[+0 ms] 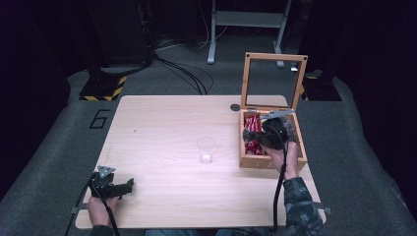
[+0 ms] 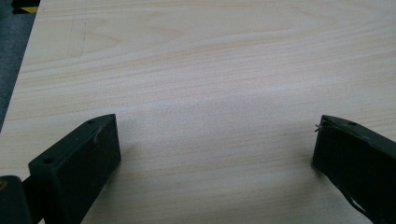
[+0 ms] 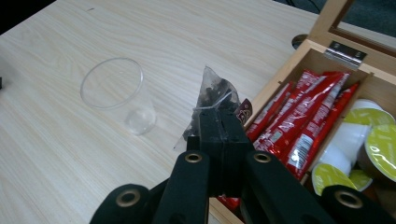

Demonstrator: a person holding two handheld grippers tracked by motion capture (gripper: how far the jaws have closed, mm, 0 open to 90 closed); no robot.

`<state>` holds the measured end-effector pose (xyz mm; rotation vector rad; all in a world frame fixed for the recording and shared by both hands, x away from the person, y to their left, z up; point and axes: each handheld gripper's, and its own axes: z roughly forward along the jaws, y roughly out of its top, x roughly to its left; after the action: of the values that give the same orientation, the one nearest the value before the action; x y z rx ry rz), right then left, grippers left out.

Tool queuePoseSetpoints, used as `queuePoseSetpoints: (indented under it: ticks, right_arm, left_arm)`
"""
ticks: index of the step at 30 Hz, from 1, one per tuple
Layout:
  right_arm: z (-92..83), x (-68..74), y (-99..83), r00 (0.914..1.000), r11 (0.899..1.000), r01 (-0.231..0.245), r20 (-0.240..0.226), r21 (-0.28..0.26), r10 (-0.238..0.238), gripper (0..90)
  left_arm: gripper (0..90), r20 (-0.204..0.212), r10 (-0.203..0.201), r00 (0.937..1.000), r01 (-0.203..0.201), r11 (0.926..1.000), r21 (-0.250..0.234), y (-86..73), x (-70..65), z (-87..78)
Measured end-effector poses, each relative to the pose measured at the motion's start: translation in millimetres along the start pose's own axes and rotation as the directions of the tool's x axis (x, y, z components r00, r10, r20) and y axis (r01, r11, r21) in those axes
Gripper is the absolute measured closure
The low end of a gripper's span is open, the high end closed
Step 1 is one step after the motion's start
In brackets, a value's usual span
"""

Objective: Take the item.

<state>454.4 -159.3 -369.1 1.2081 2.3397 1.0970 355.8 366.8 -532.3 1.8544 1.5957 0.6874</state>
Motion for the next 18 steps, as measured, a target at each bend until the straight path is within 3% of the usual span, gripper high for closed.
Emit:
queuePoseSetpoints:
  ticks: [18]
  right_arm:
    - [22.4,31.6,20.8,0.9954,0.997,0.07,-0.066,0.015,-0.069,90.0]
  left_arm:
    - [1.0,0.001,0.001,1.0,-0.001,1.0,-0.001,-0.1,0.0,-0.1]
